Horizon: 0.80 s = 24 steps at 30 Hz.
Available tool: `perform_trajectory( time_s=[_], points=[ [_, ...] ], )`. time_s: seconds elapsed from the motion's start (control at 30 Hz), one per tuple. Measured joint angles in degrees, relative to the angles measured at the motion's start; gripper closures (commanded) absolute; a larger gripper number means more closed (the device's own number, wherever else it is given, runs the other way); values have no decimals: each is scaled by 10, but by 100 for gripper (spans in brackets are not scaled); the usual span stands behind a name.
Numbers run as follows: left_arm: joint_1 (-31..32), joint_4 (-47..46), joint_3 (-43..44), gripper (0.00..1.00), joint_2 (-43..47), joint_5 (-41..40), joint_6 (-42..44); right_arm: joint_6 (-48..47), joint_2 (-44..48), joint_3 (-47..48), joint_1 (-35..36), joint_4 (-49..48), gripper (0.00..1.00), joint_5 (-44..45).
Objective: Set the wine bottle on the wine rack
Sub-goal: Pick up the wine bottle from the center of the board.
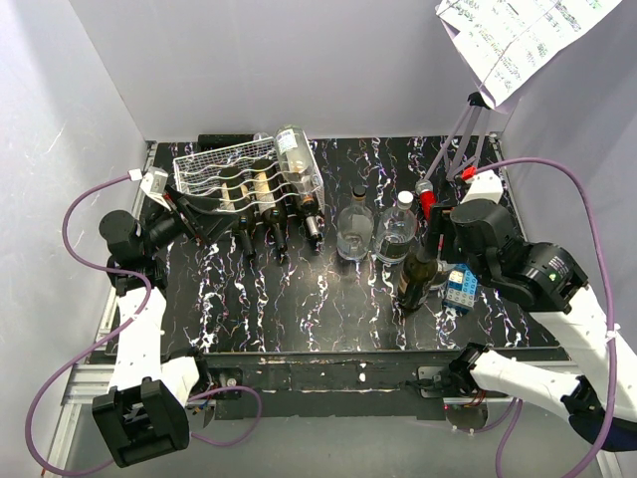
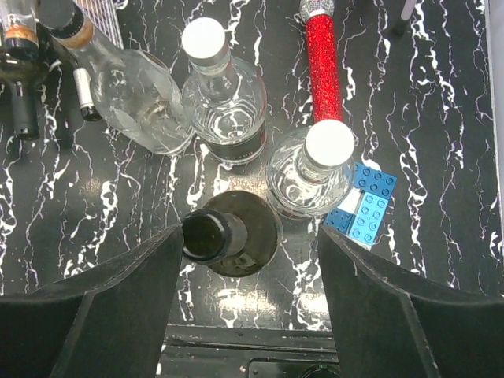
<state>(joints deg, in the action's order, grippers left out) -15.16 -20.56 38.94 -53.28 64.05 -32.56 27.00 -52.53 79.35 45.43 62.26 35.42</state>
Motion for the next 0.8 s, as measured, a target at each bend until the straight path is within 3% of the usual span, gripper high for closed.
perform_trajectory(
  time_s=[0.4,0.8],
  points=[
    [0,9,0,2,0,-5,6,-1,10,0,-1,-12,25,18],
    [0,13,0,2,0,-6,10,-1,-35,-29,-6,-16,43,-18]
  ],
)
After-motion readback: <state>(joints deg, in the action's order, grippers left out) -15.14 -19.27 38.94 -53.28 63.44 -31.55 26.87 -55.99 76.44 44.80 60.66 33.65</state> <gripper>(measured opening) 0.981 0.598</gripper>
